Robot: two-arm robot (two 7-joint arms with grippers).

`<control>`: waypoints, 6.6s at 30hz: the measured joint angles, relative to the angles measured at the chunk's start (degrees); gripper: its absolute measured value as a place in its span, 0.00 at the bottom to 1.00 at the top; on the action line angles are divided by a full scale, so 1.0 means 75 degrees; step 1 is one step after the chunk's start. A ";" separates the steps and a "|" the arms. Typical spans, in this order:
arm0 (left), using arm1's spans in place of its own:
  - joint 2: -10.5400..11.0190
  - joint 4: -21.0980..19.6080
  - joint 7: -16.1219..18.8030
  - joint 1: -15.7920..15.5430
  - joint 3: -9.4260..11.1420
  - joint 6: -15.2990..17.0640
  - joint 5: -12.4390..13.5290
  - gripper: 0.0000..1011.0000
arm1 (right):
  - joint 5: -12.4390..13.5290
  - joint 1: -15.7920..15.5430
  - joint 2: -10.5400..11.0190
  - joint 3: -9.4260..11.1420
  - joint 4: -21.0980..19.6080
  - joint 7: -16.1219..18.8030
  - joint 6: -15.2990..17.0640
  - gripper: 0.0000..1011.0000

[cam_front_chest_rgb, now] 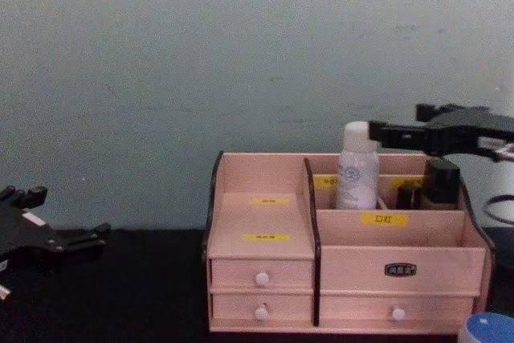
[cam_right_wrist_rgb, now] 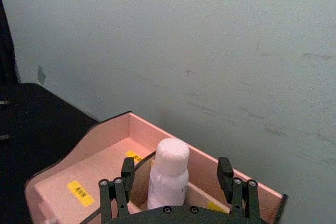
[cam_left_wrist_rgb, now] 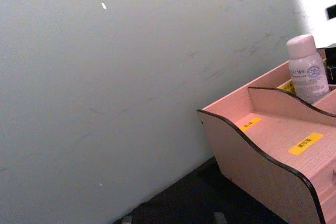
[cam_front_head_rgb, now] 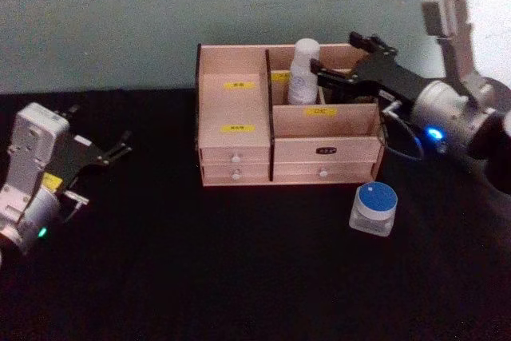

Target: Pick up the facial cleanser and watermelon frost from the table and place them into the tiered storage box.

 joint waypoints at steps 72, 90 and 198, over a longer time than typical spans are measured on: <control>0.0000 0.0000 0.0000 0.0000 0.0000 0.0000 0.0000 0.99 | 0.1254 -0.3138 0.2477 0.0134 -0.2832 -0.0302 0.2333 0.99; 0.0000 0.0000 0.0000 0.0000 0.0000 0.0000 0.0000 0.99 | 0.1137 -0.3060 0.2417 0.0028 -0.2657 -0.0313 0.2243 0.99; 0.0000 0.0000 0.0000 0.0000 0.0000 0.0000 0.0000 0.99 | 0.1229 0.0466 0.1081 -0.1595 -0.1038 0.0897 0.2038 0.69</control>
